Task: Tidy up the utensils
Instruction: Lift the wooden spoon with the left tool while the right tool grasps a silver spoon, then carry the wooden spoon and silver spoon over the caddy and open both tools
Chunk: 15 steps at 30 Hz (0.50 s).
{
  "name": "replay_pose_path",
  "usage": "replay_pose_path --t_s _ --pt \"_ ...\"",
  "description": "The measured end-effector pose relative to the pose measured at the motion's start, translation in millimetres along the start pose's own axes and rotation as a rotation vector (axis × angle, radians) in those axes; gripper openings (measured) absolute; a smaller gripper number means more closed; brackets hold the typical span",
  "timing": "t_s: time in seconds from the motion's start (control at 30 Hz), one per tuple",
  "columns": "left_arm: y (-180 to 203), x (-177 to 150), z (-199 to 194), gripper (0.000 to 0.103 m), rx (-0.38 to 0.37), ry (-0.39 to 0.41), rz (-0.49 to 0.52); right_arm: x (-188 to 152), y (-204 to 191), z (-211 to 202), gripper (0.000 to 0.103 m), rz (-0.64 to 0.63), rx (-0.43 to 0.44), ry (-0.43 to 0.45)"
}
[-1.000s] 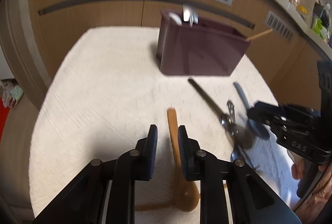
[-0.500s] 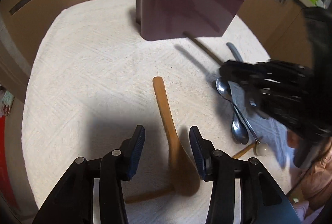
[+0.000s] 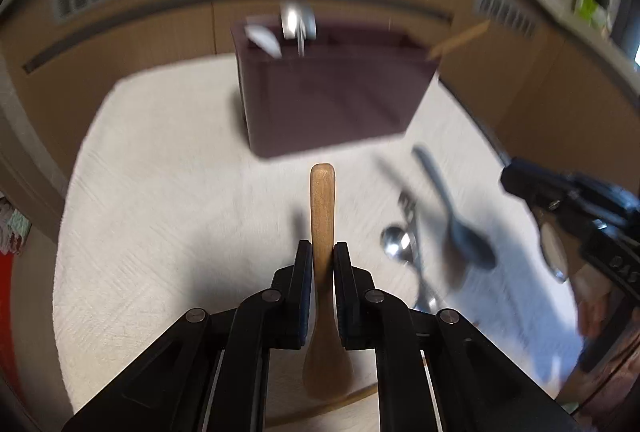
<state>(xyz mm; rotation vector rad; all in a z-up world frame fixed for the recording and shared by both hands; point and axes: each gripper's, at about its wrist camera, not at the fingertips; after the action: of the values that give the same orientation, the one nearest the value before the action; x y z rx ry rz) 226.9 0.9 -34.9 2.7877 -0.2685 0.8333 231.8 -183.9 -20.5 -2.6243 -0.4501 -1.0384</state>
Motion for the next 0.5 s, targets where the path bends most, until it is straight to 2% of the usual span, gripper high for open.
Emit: replay_pose_path --t_s 0.13,0.3,0.4,0.5 --pt "2.3 15.3 -35.5 0.011 -0.039 0.194 -0.040 9.9 2.1 -14.8 0.011 0.033 0.012 0.074" --pt "5.0 82.2 -77.5 0.011 -0.101 0.388 -0.020 57.6 -5.3 -45.0 0.011 -0.008 -0.015 0.259" --pt "6.1 116.3 -93.2 0.011 -0.116 0.477 -0.009 97.3 -8.5 -60.1 0.011 -0.039 -0.021 0.367" --pt "2.3 143.2 -95.3 0.011 -0.109 0.517 -0.008 133.1 -4.2 -57.7 0.011 -0.041 -0.014 0.424"
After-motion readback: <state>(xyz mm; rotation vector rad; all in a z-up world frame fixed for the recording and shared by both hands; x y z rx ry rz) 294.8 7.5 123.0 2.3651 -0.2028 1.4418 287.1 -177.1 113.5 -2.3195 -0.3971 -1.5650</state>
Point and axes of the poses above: each gripper's, at about its wrist camera, not at the fingertips, and z roughly the way its jaws point, y to its right, x to its top, and after that the axes turned 6 degrees about -y, right-handed
